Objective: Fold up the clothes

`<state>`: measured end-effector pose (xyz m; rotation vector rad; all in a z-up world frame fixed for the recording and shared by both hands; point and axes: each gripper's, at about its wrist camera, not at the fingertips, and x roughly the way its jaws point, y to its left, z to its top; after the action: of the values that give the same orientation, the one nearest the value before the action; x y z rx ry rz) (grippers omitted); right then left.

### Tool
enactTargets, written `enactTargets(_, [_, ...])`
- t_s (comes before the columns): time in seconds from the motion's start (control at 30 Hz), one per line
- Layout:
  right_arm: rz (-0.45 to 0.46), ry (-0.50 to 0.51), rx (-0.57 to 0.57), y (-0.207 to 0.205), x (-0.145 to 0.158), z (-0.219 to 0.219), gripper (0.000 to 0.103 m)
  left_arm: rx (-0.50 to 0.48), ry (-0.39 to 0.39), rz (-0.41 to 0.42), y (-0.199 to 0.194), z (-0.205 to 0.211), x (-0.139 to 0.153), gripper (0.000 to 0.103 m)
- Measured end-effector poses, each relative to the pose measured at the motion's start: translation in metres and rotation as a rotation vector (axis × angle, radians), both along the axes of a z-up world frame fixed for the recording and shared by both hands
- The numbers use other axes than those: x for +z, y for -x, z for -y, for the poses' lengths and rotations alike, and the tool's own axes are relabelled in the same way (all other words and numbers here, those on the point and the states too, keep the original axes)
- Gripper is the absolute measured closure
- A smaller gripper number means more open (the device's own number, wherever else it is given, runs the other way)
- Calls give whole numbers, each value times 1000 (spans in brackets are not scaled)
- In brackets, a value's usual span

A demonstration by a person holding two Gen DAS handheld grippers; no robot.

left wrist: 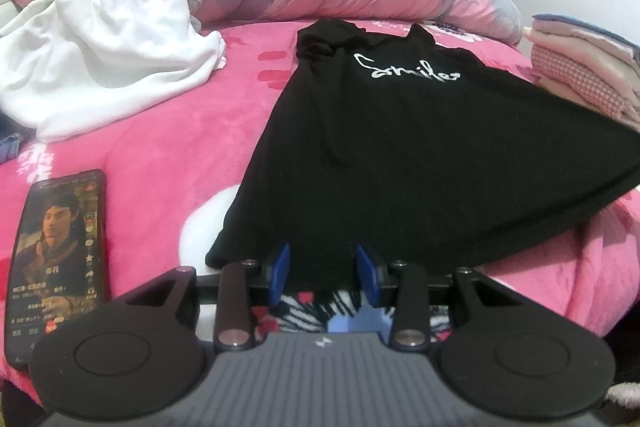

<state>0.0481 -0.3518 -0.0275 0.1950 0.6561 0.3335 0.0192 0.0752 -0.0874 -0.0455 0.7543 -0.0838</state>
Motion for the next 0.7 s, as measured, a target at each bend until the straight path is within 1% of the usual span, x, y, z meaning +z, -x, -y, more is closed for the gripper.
enactTargets(0.07, [-46, 40, -1, -5, -16, 1, 99, -2, 1, -1, 2, 0, 0, 64])
enactTargets(0.13, [-105, 125, -6, -14, -41, -3, 98, -10, 5, -2, 5, 0, 2, 64])
enactTargets(0.2, [-151, 150, -14, -21, -61, -4, 97, -23, 10, -2, 7, 0, 4, 64])
enactTargets(0.23, [-149, 143, -21, -22, -63, -3, 97, -33, 8, 3, 10, 0, 6, 62])
enactTargets(0.27, [-143, 135, -24, -20, -61, -3, 96, -41, 7, 10, 13, -1, 8, 61])
enactTargets(0.33, [-115, 119, -35, -16, -54, -1, 90, -51, 14, 37, 18, -3, 13, 55])
enactTargets(0.37, [-103, 116, -47, -14, -49, 2, 86, -55, 19, 51, 20, -5, 15, 55])
enactTargets(0.4, [-95, 110, -64, -12, -45, 7, 82, -58, 26, 66, 21, -7, 19, 54])
enactTargets(0.53, [-49, 83, -159, -10, -24, 25, 75, -72, 52, 127, 20, -12, 33, 49])
enactTargets(0.57, [-33, 83, -170, -12, -17, 26, 68, -76, 56, 135, 18, -12, 35, 49])
enactTargets(0.6, [-18, 84, -181, -13, -11, 27, 56, -80, 59, 142, 14, -11, 37, 49])
enactTargets(0.63, [-1, 91, -179, -19, -3, 25, 52, -79, 60, 144, 8, -11, 38, 49])
enactTargets(0.7, [40, 118, -137, -32, 13, 10, 45, -67, 66, 138, -5, -8, 40, 49])
